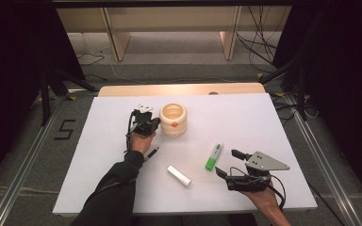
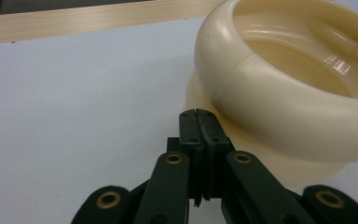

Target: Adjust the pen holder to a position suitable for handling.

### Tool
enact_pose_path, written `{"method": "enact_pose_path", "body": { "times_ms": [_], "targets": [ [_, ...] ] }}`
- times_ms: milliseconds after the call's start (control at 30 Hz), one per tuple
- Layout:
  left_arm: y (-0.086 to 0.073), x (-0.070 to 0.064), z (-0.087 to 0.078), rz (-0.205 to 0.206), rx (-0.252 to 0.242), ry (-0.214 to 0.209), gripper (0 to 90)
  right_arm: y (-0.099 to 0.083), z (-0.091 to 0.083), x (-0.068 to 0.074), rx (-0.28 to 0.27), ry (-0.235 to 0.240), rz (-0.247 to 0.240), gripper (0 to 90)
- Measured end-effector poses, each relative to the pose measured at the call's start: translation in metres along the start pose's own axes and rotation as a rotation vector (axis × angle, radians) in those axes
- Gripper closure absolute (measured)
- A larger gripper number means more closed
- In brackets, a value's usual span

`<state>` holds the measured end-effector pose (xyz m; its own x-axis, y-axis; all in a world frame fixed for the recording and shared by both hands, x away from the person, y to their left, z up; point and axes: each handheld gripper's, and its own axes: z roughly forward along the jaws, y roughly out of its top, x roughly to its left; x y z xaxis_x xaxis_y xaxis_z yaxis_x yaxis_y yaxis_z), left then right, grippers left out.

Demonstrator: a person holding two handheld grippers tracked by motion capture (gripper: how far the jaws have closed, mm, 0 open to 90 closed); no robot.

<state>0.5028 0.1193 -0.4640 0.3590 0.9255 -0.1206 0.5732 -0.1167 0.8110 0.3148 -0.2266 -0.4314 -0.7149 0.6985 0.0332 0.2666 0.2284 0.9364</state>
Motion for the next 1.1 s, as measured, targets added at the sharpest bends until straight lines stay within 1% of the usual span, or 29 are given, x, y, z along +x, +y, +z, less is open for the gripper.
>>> {"method": "enact_pose_path", "body": {
  "times_ms": [200,333,467,600,667,733,767,800,833,867,900,933,967,1000,1100],
  "targets": [
    [0.003,-0.006,0.007,-0.004,0.007,-0.003,88.9,0.000,0.000,0.000,0.000,0.001,0.001,16.7],
    [0.005,-0.011,0.011,0.008,0.011,-0.002,88.9,0.000,0.000,0.000,0.002,0.003,0.001,16.7],
    [0.007,-0.016,0.016,0.007,0.012,-0.010,88.9,0.000,0.000,0.000,0.001,0.004,0.001,16.7],
    [0.009,-0.018,0.018,0.011,0.010,-0.002,88.2,0.000,0.000,0.001,-0.002,0.006,-0.001,16.7],
    [0.009,-0.015,0.017,0.001,0.009,0.008,83.7,0.000,0.000,0.001,-0.001,0.006,0.001,16.7],
    [0.009,-0.013,0.015,-0.001,0.009,0.013,80.8,0.000,-0.001,0.000,-0.002,0.005,0.000,16.7],
    [0.008,-0.010,0.011,-0.008,0.009,0.015,78.5,0.000,-0.001,0.000,-0.003,0.005,0.004,16.7],
    [0.007,-0.006,0.004,-0.004,0.015,0.005,74.8,0.000,-0.001,0.000,-0.002,0.004,0.004,16.7],
    [0.007,-0.006,0.004,-0.004,0.015,0.005,71.0,0.000,-0.001,0.000,-0.001,0.003,0.001,16.7],
    [0.007,-0.001,-0.007,0.018,0.030,-0.009,67.3,0.000,-0.001,0.000,-0.004,0.004,0.002,16.7],
    [0.007,-0.001,-0.007,0.018,0.030,-0.009,63.6,0.000,-0.001,0.000,-0.005,0.003,0.003,16.7],
    [0.006,0.004,-0.017,0.028,0.070,-0.029,59.7,0.000,-0.001,0.000,-0.003,0.001,0.005,16.7],
    [0.006,0.004,-0.017,0.028,0.070,-0.029,56.2,0.000,-0.001,0.000,-0.003,0.001,0.005,16.7],
    [0.007,0.006,-0.023,0.033,0.096,-0.042,53.0,0.000,-0.001,0.000,0.000,0.001,0.004,16.7],
    [0.006,0.007,-0.032,0.055,0.122,-0.050,47.5,0.000,0.000,0.001,0.003,0.001,0.001,16.7]
  ]
}}
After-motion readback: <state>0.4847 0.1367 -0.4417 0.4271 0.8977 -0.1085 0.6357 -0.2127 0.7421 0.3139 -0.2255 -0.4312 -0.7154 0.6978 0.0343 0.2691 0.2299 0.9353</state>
